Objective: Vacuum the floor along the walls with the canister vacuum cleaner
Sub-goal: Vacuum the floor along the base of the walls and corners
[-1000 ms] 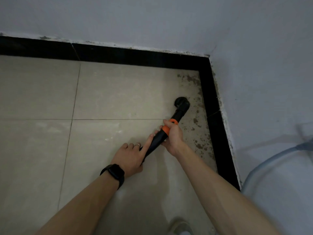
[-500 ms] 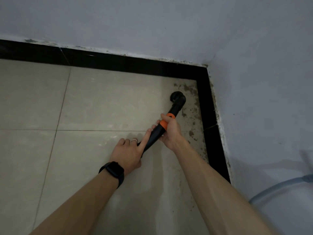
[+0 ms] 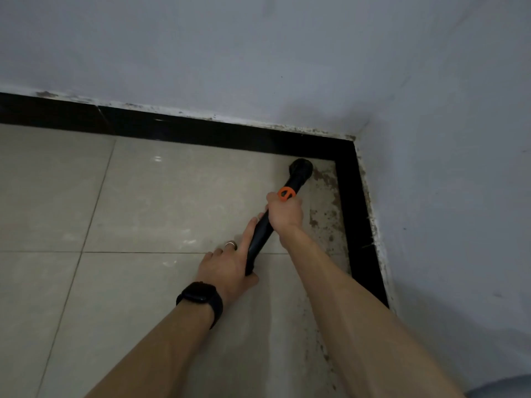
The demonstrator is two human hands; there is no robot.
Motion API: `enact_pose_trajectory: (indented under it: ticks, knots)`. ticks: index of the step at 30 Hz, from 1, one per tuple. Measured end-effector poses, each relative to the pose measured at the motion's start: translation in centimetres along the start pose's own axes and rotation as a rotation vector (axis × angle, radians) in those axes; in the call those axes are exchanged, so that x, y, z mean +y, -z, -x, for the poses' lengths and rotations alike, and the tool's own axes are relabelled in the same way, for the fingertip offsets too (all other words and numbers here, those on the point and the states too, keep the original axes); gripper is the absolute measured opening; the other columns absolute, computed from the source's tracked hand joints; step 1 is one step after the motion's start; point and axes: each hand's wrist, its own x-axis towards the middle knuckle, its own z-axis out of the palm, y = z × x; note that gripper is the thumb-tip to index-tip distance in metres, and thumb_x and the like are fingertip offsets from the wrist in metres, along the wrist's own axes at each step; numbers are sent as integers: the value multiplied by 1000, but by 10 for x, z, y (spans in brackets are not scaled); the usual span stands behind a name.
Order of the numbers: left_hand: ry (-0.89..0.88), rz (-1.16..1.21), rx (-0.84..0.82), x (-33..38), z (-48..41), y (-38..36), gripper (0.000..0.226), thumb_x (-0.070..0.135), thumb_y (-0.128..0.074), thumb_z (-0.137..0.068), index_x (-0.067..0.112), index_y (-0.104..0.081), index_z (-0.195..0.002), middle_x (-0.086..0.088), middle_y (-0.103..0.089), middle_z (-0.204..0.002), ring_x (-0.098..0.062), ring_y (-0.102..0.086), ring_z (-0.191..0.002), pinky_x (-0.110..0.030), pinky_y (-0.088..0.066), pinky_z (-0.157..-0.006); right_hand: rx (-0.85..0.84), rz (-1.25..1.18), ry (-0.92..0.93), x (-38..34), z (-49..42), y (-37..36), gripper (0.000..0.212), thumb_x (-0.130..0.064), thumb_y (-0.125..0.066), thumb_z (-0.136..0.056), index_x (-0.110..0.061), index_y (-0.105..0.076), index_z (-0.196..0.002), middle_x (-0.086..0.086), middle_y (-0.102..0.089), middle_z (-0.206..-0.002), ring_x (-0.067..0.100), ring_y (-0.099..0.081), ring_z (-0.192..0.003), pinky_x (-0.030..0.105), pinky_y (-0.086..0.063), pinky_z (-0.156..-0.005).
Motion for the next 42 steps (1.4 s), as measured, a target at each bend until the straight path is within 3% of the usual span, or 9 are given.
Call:
enact_pose_trajectory:
  ticks: [4,11,17,24,30,33,36,39,42]
  knots:
    - [-30,342,-107,-2,-11,-4,116,33,-68,-85,48,31,-144,-6,-57,-102,-19,-59,-80,-34,-55,-74,13,142,40,-8,-6,0,52,-34,-58,-99,0,-41,-135,15,-64,-116,25,-63,-88,36,-55,-76]
    - [-56,641,-161,13,-30,-13,113,25,-71,-83,60,20,-140,2,-57,-104,-12,-59,-79,-25,-52,-66,57,358,82,-18,-22,7,51,-32,-54,-101,2,-42,-136,17,-63,-124,23,-55,-87,27,-42,-65]
    - [-8,859,-238,34,-36,-26,108,21,-71,-87,56,15,-143,0,-51,-131,-25,-63,-99,-42,-57,-86,84,540,114,-17,-28,16,53,-26,-53,-104,5,-31,-141,18,-57,-134,30,-62,-108,29,-40,-70]
    - [9,842,-294,46,-47,-27,111,22,-71,-87,51,17,-149,-4,-57,-122,-27,-65,-92,-46,-57,-83,96,576,93,-18,-38,29,50,-25,-52,-104,6,-31,-138,19,-56,-135,32,-62,-113,29,-39,-71]
    - [-42,783,-259,54,-48,-31,114,24,-71,-86,50,21,-149,-3,-55,-127,-23,-63,-89,-42,-57,-81,75,528,99,-11,-48,43,49,-27,-53,-103,5,-40,-137,12,-60,-120,18,-50,-82,25,-32,-48]
    - [-38,720,-265,58,-52,-35,117,29,-72,-84,54,25,-145,-8,-55,-128,-27,-64,-93,-45,-58,-81,88,491,86,-7,-56,47,48,-29,-55,-101,4,-46,-134,16,-63,-123,22,-53,-84,27,-35,-56]
    - [-36,674,-267,59,-53,-37,119,31,-73,-84,57,28,-141,-11,-56,-123,-29,-65,-90,-48,-58,-80,90,473,93,-5,-57,50,47,-29,-57,-99,4,-50,-131,14,-64,-114,23,-55,-82,25,-32,-47]
    - [-28,575,-257,62,-49,-32,119,31,-72,-85,55,30,-141,-12,-57,-114,-29,-63,-88,-46,-56,-81,54,364,89,-4,-59,56,32,-26,-61,-93,-1,-58,-112,11,-63,-93,24,-57,-73,23,-34,-45]
    - [-36,343,-184,63,-47,-25,113,35,-68,-88,48,29,-145,-15,-54,-117,-31,-58,-97,-40,-52,-84,-19,113,26,-4,-55,67,15,-17,-61,-92,-11,-54,-81,9,-56,-74,27,-59,-73,29,-45,-61]
